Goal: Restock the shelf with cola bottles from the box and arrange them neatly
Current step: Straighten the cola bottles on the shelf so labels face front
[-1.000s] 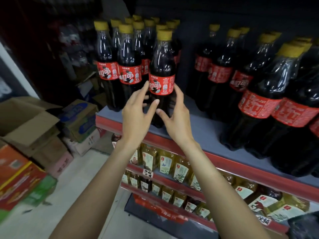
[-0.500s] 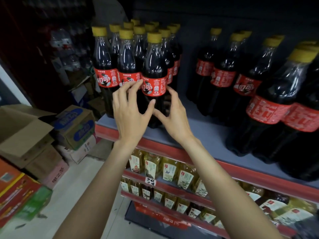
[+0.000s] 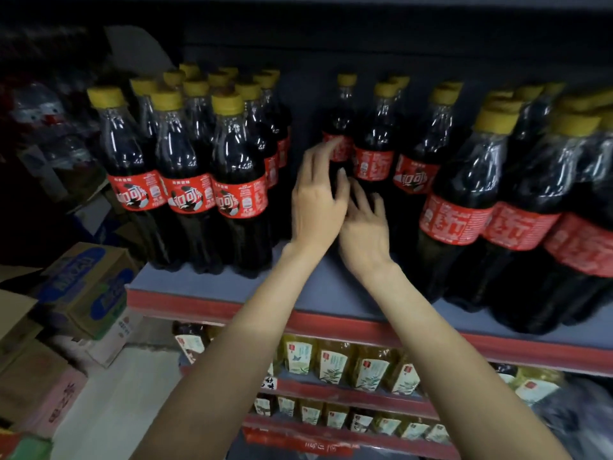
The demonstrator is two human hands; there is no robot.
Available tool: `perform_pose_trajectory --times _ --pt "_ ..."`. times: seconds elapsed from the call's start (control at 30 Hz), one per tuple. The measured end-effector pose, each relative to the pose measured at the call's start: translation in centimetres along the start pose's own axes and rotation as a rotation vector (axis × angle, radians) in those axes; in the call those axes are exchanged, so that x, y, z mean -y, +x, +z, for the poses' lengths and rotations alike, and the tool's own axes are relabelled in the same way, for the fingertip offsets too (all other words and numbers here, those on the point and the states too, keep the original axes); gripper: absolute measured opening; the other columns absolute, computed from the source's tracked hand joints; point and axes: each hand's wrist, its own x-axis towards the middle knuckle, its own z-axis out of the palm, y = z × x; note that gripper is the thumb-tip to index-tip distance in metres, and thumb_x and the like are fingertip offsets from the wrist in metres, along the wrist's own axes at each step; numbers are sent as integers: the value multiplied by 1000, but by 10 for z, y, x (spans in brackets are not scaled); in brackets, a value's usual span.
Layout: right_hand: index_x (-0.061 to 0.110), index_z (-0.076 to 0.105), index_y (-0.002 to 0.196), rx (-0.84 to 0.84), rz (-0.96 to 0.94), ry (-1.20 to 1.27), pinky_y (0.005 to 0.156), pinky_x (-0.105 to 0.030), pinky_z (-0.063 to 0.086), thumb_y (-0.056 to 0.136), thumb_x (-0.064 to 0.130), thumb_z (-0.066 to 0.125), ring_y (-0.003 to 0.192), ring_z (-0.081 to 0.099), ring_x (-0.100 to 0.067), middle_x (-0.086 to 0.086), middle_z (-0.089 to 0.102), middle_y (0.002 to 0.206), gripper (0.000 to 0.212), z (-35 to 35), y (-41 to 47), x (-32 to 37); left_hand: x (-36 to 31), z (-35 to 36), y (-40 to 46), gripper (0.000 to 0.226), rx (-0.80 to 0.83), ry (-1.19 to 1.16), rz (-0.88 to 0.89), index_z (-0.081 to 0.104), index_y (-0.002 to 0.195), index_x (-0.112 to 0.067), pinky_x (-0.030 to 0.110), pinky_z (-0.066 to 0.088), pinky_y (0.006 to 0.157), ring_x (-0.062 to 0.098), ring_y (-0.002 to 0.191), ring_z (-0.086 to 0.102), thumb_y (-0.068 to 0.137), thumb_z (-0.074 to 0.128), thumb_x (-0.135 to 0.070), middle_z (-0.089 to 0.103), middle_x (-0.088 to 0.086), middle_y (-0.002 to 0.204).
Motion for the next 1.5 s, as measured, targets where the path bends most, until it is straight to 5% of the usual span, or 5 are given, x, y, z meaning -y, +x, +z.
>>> perform_pose_trajectory --times 0.4,0.73,1.0,1.3,1.5 --pt "-1 73 101 51 -59 -57 94 -52 50 72 3 46 129 52 -25 -12 67 121 39 -3 -8 -14 56 53 53 75 249 -280 -324 11 149 -4 -2 22 98 13 139 25 92 59 -6 23 13 155" --pt "7 16 152 124 301 852 111 -28 31 81 -13 47 138 36 -30 -17 30 154 80 -29 -5 1 19 4 16 75 86 -121 -391 27 145 -26 36 35 109 21 134 38 84 67 -42 37 4 148" --pt "15 -4 153 260 397 920 105 -49 41 86 15 68 136 39 -35 -11 23 158 99 -9 22 15 -9 -19 2 54 150 -156 -535 17 151 -28 17 18 108 12 143 22 101 34 -41 20 -2 158" --pt "34 -17 150 150 497 733 87 -48 47 90 11 60 106 60 -38 -17 41 139 100 1 52 36 -29 -75 -44 42 -94 266 177 56 127 -7 36 40 105 22 119 50 85 57 1 57 3 126" --pt "33 -13 151 96 517 712 86 -48 46 92 9 56 106 60 -40 -23 40 140 94 18 70 43 4 -104 -53 66 -169 682 96 39 141 -5 32 19 115 27 136 29 80 64 -10 38 14 147"
